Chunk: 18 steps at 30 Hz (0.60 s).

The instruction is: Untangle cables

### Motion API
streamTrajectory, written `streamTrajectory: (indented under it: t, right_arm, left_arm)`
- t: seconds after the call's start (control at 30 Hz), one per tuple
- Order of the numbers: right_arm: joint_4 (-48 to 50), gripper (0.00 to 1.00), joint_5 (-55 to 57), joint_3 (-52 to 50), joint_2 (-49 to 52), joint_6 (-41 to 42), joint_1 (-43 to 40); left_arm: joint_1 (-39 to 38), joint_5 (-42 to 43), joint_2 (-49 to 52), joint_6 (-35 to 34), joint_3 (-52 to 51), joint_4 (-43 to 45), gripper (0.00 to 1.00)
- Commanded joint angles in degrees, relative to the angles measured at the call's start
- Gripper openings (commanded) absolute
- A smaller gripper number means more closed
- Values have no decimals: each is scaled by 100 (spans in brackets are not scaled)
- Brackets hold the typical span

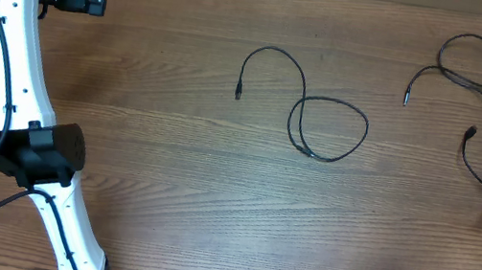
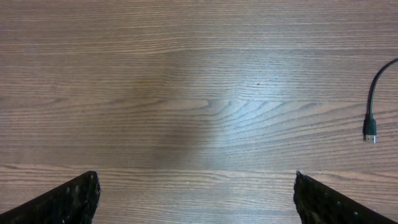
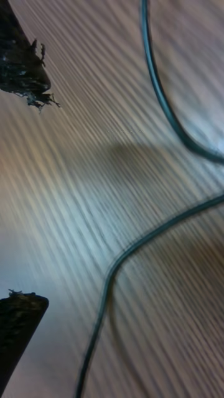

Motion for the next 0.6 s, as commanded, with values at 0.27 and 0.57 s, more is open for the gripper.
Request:
streamTrajectory:
  t: [0.27,0.57]
  right_arm:
    - [1646,100,225,-1425,-68,-92,-48]
    - [2857,100,227,-2234,-68,-247,-59]
  left_arm:
    - [-37,42,87,-39,22,2,100]
    - [-37,42,87,-39,22,2,99]
